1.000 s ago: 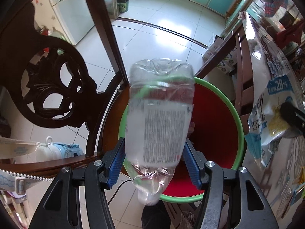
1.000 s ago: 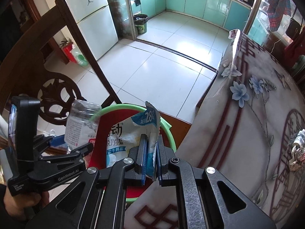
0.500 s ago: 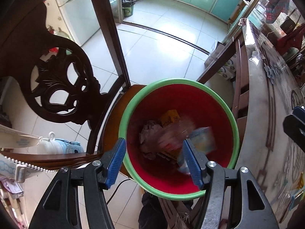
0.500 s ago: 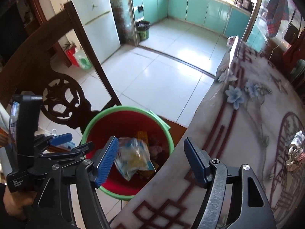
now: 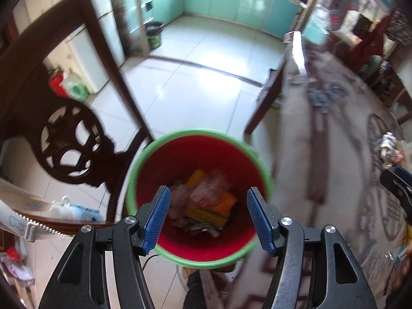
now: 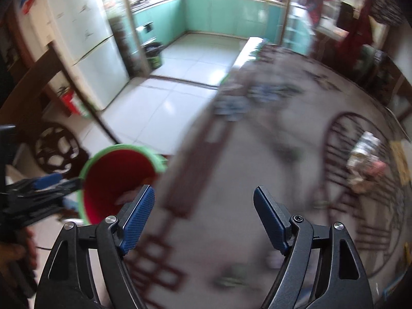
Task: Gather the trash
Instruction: 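Grasp patterned paper cup with left tool while right tool grasps crumpled paper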
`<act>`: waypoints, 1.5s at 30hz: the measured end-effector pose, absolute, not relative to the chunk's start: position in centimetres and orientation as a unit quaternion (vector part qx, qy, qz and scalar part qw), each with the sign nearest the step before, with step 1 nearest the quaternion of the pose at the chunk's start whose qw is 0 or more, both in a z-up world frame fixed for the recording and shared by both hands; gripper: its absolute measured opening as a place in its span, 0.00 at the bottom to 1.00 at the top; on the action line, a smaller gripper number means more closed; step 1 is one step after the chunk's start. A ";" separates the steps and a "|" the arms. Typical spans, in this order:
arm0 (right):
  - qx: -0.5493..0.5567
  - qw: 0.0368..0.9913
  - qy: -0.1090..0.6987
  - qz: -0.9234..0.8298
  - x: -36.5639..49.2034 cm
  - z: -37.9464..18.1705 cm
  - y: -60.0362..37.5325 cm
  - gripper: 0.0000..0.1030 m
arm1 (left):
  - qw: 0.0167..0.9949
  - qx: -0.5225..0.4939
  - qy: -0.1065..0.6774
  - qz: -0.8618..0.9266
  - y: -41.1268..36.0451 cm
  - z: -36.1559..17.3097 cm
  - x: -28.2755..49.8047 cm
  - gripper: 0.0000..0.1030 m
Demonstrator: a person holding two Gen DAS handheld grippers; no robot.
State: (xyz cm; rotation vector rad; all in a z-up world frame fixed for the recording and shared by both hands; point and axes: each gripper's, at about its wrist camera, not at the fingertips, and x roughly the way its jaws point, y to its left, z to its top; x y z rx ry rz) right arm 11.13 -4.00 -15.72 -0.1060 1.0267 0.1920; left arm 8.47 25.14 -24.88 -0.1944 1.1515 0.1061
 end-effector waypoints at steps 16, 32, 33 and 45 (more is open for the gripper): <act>0.086 0.854 0.506 -0.080 18.0 -18.9 -29.5 0.81 | 0.873 -0.052 0.482 -0.059 8.4 -15.3 7.9 0.60; 0.116 0.877 0.465 -0.045 10.7 -16.0 -36.0 0.31 | 0.853 0.007 0.488 -0.184 -14.0 -14.6 15.9 0.60; 0.123 0.876 0.463 -0.050 10.1 -15.8 -36.9 0.31 | 0.850 0.012 0.494 -0.184 -15.5 -14.9 16.9 0.60; 0.137 0.866 0.470 -0.104 7.9 -15.9 -41.9 0.31 | 0.817 0.031 0.544 -0.187 -28.0 -23.2 26.6 0.64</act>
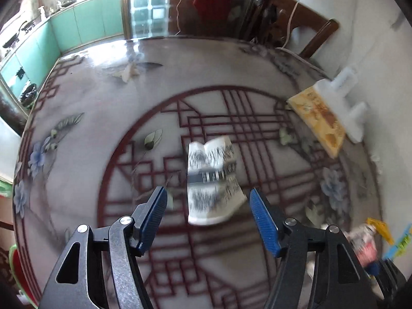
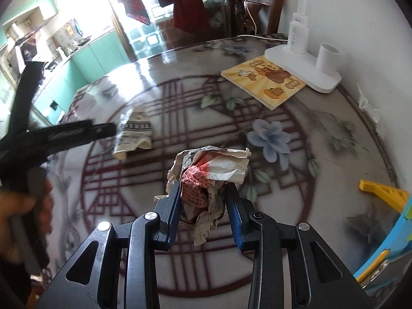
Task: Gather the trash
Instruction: 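Grasp patterned paper cup with left tool while right tool grasps crumpled paper, then carry paper cup and crumpled paper over the red bucket with both tools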
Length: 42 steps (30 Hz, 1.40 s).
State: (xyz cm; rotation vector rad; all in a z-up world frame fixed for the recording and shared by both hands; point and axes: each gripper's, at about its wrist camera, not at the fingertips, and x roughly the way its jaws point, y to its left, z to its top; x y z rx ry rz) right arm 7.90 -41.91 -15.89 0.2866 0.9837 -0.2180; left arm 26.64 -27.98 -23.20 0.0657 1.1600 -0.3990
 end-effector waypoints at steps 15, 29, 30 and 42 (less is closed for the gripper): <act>0.112 0.862 0.481 -0.115 9.6 -17.5 -42.4 0.32 | 0.814 0.048 0.543 -0.200 -30.3 -28.3 29.6 0.41; 0.078 0.885 0.450 -0.087 8.8 -12.6 -37.7 0.32 | 0.844 -0.002 0.492 -0.212 -21.3 -18.5 20.0 0.41; 0.074 0.888 0.446 -0.083 8.6 -12.1 -37.1 0.32 | 0.846 -0.006 0.490 -0.208 -20.4 -18.0 19.3 0.41; 0.026 0.910 0.413 -0.042 6.0 -8.1 -30.4 0.32 | 0.880 -0.030 0.446 -0.159 -10.2 -13.2 10.8 0.42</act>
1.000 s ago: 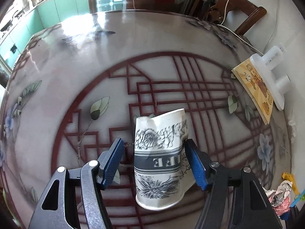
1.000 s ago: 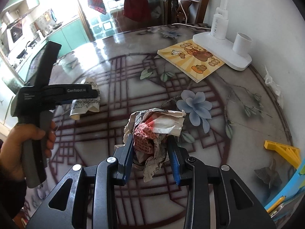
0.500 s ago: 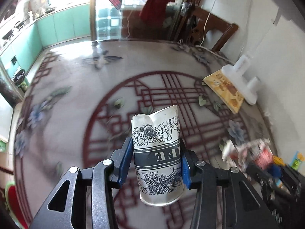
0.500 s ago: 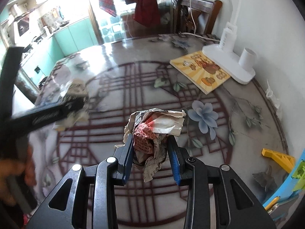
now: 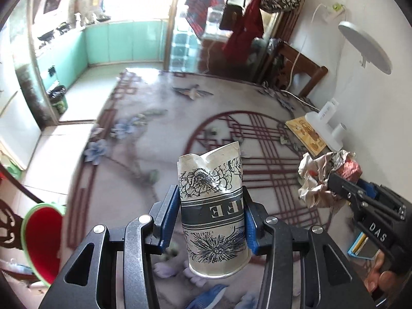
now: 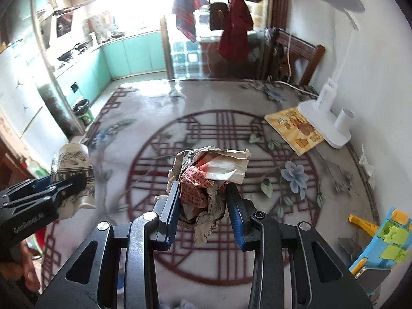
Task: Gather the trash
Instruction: 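Carry paper cup and crumpled paper over the red bucket with both tools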
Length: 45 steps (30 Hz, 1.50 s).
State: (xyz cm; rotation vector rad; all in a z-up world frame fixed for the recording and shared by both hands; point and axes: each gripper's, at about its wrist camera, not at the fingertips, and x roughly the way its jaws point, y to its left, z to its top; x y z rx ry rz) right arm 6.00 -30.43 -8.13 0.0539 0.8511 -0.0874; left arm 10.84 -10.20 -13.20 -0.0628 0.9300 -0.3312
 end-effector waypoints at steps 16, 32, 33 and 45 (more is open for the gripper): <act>-0.007 0.921 0.389 0.011 4.9 -6.4 -22.8 0.33 | 0.902 -0.042 0.415 -0.114 -2.8 -10.6 6.5 0.42; -0.039 0.925 0.374 0.059 4.9 -5.2 -15.5 0.33 | 0.912 -0.071 0.398 -0.072 4.9 -9.9 4.6 0.42; -0.040 0.925 0.374 0.061 4.9 -5.2 -15.1 0.33 | 0.912 -0.072 0.398 -0.070 5.5 -9.9 4.5 0.42; -0.056 0.920 0.376 0.093 5.0 -5.4 -9.3 0.33 | 0.911 -0.091 0.400 -0.036 12.2 -10.3 3.5 0.42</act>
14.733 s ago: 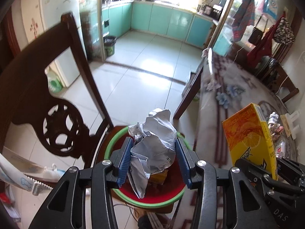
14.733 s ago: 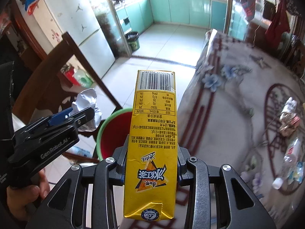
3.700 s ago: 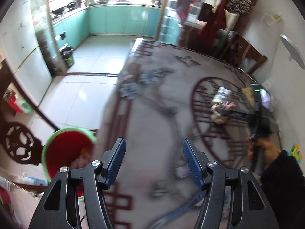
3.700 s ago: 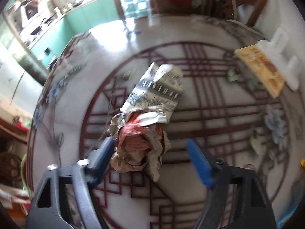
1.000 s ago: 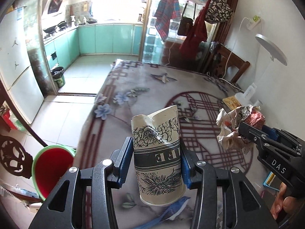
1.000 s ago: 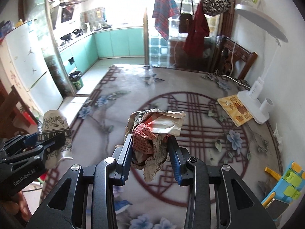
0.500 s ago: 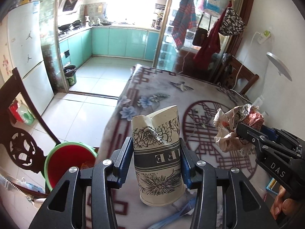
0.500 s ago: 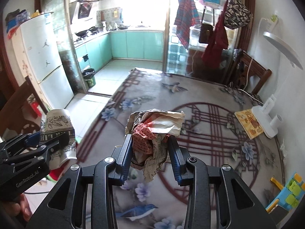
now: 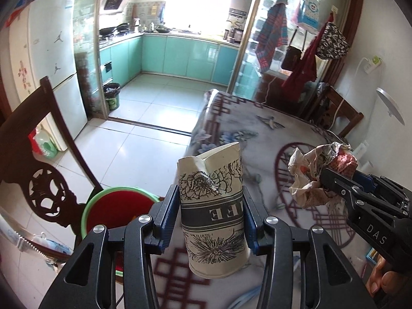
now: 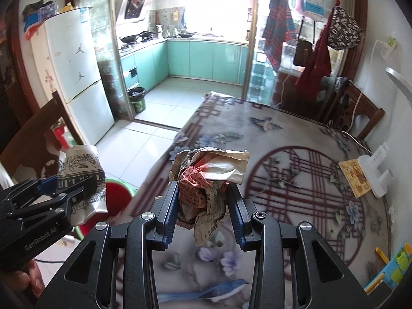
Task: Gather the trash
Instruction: 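Carry paper cup and crumpled paper over the red bucket with both tools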
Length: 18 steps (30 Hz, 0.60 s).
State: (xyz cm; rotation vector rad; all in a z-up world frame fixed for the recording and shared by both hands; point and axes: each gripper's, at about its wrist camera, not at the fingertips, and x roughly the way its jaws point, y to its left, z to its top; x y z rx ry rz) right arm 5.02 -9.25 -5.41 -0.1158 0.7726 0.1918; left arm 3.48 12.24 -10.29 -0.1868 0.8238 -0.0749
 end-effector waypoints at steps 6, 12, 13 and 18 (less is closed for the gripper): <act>-0.064 0.916 0.379 0.115 5.2 -5.8 -5.4 0.33 | 0.909 -0.102 0.404 -0.009 16.6 -11.1 3.2 0.42; -0.049 0.897 0.403 0.173 6.1 -7.7 -1.0 0.33 | 0.897 -0.106 0.426 0.049 22.8 -13.5 3.4 0.42; -0.044 0.891 0.412 0.187 6.3 -8.4 0.0 0.33 | 0.895 -0.105 0.430 0.057 23.6 -14.0 3.4 0.42; -0.044 0.861 0.452 0.231 7.5 -11.7 5.0 0.33 | 0.877 -0.114 0.456 0.100 28.7 -17.4 3.3 0.42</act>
